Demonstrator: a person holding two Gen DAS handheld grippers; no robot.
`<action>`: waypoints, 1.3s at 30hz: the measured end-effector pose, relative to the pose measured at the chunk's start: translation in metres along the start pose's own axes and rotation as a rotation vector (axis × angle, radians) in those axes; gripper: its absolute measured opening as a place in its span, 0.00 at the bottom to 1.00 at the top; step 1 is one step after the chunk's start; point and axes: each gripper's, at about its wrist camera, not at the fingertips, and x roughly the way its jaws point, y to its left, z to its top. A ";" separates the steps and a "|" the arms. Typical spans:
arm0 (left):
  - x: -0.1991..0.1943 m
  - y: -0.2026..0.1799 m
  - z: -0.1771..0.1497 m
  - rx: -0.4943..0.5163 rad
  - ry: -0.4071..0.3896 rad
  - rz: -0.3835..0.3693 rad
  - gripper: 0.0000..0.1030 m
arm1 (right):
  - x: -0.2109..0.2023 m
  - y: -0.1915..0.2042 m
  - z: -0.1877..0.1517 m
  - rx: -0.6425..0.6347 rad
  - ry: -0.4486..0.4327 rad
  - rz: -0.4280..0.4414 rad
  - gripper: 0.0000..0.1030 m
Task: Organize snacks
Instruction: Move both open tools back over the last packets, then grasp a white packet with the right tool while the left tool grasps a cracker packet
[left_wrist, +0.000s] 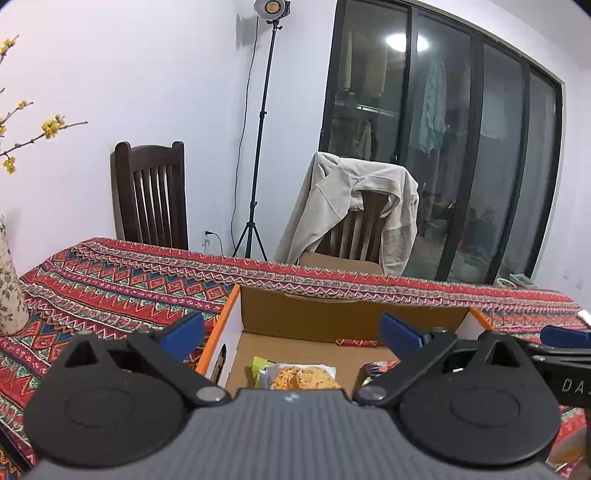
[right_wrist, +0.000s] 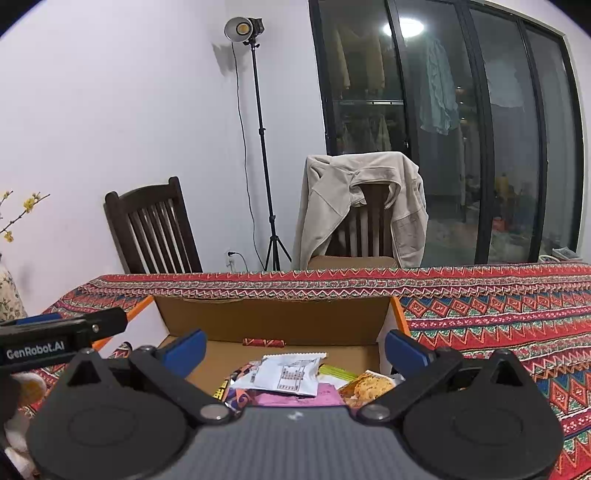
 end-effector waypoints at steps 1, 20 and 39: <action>-0.004 0.000 0.001 0.000 -0.001 0.004 1.00 | -0.003 0.001 0.001 0.001 -0.003 0.002 1.00; -0.076 0.037 -0.032 0.036 0.145 0.041 1.00 | -0.074 0.023 -0.023 -0.073 0.071 0.050 1.00; -0.108 0.075 -0.100 0.007 0.229 0.011 1.00 | -0.049 0.084 -0.100 -0.207 0.337 0.166 0.95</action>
